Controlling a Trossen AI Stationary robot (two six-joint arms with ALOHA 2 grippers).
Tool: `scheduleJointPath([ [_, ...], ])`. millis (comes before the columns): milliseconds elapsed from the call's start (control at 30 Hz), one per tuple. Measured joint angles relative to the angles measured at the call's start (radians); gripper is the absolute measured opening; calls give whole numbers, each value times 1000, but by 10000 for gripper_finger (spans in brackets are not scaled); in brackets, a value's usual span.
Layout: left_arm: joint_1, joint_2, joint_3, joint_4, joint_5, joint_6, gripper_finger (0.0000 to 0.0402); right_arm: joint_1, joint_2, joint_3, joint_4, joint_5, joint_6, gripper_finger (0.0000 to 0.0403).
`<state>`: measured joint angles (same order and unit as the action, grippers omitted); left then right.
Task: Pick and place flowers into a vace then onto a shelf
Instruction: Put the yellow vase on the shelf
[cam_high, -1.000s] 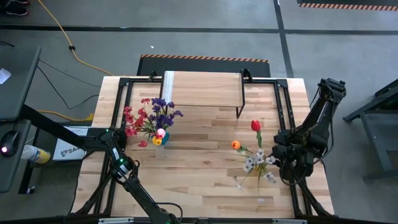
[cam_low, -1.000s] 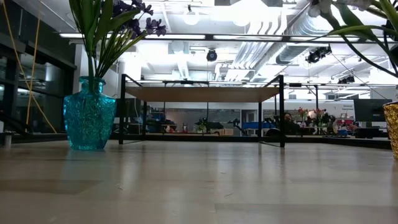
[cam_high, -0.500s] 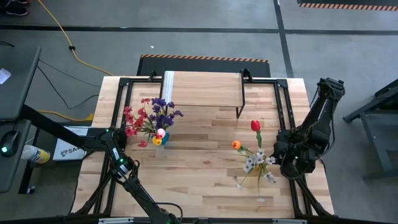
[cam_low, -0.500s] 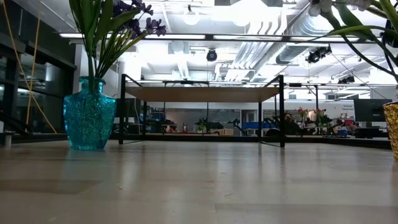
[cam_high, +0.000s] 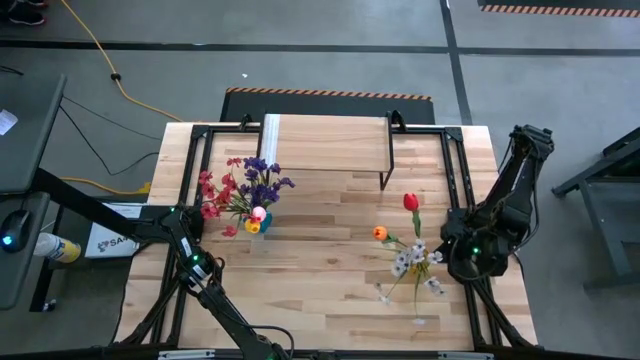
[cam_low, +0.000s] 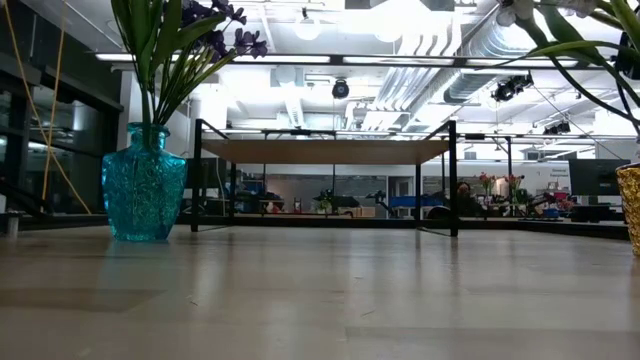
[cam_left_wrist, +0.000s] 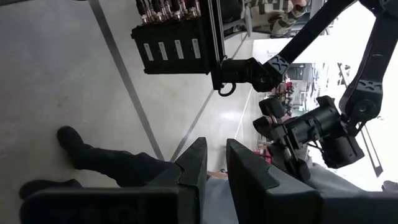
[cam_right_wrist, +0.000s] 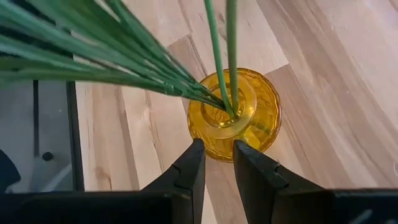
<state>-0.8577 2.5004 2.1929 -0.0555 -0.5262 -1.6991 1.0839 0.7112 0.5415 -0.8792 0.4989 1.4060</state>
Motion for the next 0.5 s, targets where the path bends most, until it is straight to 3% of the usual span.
scheduleJointPath([
  [300,0,0,0,0,1,0,95,-107,0,0,-8,-41,27,74],
  [500,0,0,0,0,2,1,95,-174,0,0,-8,-131,27,74],
])
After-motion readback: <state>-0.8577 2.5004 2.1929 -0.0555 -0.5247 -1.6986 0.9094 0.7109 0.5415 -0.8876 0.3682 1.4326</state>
